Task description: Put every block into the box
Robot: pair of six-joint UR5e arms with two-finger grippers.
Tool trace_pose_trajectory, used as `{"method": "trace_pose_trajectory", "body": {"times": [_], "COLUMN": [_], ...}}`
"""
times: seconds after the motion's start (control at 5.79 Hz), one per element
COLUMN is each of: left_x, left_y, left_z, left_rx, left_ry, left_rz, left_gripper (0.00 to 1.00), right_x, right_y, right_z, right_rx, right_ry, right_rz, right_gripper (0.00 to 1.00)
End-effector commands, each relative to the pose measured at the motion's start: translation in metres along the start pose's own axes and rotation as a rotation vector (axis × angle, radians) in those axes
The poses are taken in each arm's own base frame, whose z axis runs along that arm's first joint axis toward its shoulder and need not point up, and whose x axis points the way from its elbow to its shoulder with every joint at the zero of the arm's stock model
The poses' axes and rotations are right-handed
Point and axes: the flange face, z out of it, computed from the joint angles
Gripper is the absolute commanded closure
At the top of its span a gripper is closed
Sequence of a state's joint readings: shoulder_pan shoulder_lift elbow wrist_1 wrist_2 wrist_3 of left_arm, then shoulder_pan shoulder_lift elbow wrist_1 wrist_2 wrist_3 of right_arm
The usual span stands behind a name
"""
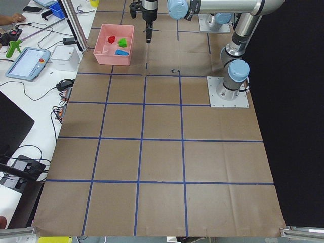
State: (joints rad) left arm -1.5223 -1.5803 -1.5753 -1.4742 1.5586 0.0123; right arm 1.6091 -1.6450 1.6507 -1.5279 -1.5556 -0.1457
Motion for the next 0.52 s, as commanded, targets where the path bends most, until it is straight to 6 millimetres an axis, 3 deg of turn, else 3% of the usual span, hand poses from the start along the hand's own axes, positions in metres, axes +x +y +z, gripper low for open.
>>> {"method": "trace_pose_trajectory", "body": {"times": [0.0, 0.35], "left_x": [0.009, 0.022], "left_y": [-0.005, -0.002], "left_z": [-0.009, -0.006], "left_rx": [0.011, 0.003], "left_ry": [0.005, 0.004], "left_rz": [-0.001, 0.007], "left_gripper": [0.01, 0.01], "right_x": [0.0, 0.0], "right_y": [0.003, 0.003], "right_z": [-0.002, 0.003], "right_rx": [0.001, -0.008], "right_ry": [0.0, -0.001], "right_rz": [0.0, 0.0], "right_gripper": [0.0, 0.0]}}
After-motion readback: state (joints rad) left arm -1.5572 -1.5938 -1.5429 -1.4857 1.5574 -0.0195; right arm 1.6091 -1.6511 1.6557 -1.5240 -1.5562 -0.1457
